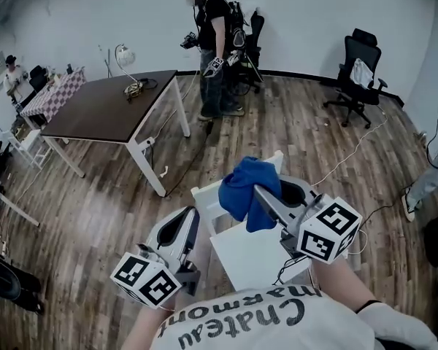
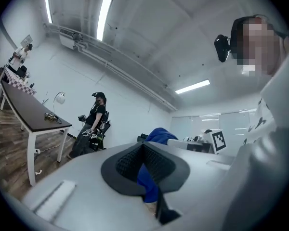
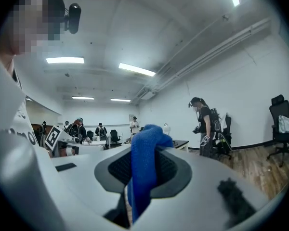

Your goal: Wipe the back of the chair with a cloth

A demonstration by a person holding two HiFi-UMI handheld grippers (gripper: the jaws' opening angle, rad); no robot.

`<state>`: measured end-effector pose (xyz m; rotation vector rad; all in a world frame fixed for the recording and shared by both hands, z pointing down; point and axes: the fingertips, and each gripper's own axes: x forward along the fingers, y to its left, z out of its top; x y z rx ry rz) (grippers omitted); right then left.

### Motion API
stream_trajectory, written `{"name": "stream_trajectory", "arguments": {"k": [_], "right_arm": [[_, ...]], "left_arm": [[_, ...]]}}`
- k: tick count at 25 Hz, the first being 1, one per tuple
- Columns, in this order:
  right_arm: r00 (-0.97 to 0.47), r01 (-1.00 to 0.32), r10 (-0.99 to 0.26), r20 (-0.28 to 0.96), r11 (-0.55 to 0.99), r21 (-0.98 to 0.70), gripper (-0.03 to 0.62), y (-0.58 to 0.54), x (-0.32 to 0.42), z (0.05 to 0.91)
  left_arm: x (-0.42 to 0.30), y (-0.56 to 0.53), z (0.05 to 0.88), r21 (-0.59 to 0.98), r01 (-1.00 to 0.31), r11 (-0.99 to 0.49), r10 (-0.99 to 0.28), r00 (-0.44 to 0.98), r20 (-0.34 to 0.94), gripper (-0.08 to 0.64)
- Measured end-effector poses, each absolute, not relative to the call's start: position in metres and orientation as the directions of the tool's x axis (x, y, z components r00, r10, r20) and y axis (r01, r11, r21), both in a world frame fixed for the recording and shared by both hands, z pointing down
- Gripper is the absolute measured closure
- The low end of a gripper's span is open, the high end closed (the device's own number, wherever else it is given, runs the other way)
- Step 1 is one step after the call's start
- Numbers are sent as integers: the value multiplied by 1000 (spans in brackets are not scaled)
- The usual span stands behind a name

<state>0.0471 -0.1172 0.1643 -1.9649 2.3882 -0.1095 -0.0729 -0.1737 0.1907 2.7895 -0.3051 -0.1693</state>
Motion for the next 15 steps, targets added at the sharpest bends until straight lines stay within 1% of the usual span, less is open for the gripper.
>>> {"name": "stream_trajectory", "arguments": {"k": [10,15], "right_arm": [[-227,-970,-974,25,223,-101,511,-56,88,166],[-249,-964,-968,41,244,-106,511,-37,100,165]], "left_arm": [[-44,-108,188,383,-237,-893,-286,955,-76,552],[-41,-87,185,411,-275,-869,-333,940,-75,552]]}}
